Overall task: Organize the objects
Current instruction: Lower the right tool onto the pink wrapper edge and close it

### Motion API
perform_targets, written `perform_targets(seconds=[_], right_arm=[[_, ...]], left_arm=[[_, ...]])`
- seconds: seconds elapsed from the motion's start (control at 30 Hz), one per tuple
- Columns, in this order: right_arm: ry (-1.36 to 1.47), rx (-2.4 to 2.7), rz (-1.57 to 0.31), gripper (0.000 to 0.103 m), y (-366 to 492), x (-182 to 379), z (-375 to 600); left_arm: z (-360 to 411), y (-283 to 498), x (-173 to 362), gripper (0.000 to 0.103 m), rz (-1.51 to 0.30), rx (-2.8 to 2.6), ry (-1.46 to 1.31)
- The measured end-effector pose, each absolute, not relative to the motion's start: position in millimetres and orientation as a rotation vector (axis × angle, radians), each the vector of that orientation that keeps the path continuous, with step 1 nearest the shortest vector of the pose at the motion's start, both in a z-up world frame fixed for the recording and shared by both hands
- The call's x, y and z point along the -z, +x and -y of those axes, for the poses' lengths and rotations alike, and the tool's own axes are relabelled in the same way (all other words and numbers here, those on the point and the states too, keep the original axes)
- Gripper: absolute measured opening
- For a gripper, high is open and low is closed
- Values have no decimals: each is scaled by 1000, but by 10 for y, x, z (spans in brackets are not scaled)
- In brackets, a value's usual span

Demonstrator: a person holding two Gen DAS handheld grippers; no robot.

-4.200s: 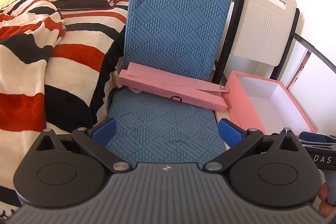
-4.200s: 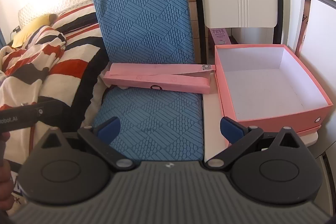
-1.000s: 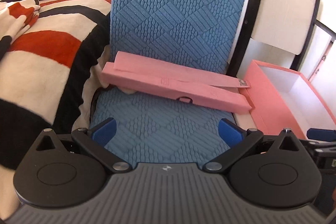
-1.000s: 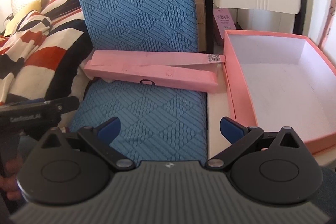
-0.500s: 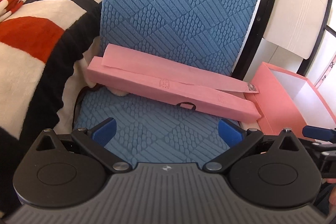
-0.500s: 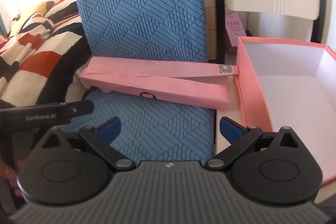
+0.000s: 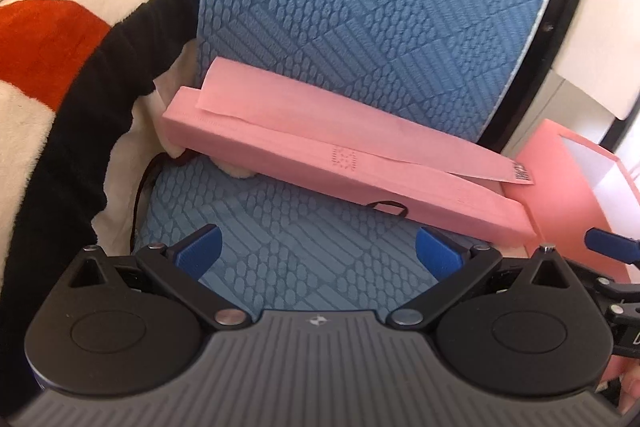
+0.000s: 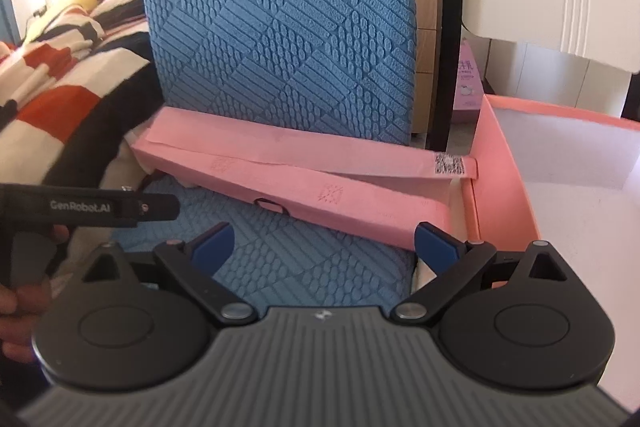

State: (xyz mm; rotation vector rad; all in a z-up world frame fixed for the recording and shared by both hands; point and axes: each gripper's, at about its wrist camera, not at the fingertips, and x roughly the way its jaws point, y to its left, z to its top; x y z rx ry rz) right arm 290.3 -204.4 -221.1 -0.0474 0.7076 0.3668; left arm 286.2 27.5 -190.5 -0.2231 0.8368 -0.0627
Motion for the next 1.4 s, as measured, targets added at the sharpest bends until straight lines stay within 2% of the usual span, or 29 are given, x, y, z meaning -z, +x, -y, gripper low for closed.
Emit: perform_targets(seconds=[0.23,0.33,0.83,1.0,1.23,1.27,1.33,1.37,1.4], right_arm=[[-69,-369,-724,97,3156,2342,1941],[-66,-375,-750,91,3265,2411,1887],[-86,-443,-845,91,3994,2659,1871],[-163,-546,-893,92,4125,2749,1783],[-91,-594,-1030,91,4210,2816,1870],[-70,-609,-1043,90,4195,2817,1886],[-38,-638,-1051,83,4130,2799,1910],[-23,-649,-1063,73,4104,2801,1921],[-8,-660,-1074,69,4088,2812,1925]], left_arm=[[-276,3135,2015,103,-882,51,-263],[-254,3227,2042,103,-885,53,-271],[-209,3507,2146,102,-921,77,-306],[-225,3513,2179,92,-934,71,-309],[-301,3493,2206,80,-940,72,-361],[-319,3487,2215,79,-944,69,-377],[-347,3477,2226,77,-948,74,-405],[-357,3471,2231,77,-949,76,-418],[-368,3462,2235,77,-949,80,-430]])
